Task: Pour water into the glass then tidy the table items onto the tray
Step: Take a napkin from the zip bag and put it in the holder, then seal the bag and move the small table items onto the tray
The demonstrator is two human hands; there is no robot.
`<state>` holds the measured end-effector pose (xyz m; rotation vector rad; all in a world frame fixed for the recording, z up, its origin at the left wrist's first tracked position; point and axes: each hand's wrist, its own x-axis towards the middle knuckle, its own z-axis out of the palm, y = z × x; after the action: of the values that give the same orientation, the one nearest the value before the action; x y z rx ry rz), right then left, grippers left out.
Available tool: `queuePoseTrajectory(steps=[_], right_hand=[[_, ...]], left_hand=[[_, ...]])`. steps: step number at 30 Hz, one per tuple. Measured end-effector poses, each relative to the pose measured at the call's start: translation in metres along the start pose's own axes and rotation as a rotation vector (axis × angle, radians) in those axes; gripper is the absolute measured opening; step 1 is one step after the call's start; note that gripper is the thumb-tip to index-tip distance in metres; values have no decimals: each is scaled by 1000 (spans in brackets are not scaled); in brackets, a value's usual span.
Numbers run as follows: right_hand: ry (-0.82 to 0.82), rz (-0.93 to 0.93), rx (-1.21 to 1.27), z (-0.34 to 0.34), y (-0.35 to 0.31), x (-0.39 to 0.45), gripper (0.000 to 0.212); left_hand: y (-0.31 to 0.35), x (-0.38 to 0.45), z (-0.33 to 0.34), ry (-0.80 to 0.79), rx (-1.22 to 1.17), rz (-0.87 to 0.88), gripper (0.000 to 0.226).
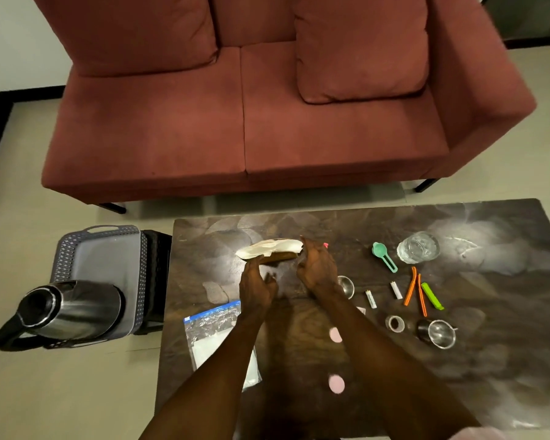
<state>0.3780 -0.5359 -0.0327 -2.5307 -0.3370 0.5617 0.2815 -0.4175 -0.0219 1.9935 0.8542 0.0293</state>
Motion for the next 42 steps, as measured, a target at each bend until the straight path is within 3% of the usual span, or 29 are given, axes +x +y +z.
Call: queuePoseTrajectory(steps=[6, 26, 38, 42], right_hand=[[7, -37, 5, -20, -23, -40, 82], [132, -131, -61, -81, -70, -157, 85], [234, -209, -74, -111, -105, -185, 83], [298, -260, -128, -135, -125, -190, 86]], left_hand=[[14, -26, -20, -47, 73, 79, 64], [52, -129, -78, -36, 180, 247, 72], [86, -141, -123, 10, 147, 348, 77], [110, -139, -146, 95, 253, 383, 76]])
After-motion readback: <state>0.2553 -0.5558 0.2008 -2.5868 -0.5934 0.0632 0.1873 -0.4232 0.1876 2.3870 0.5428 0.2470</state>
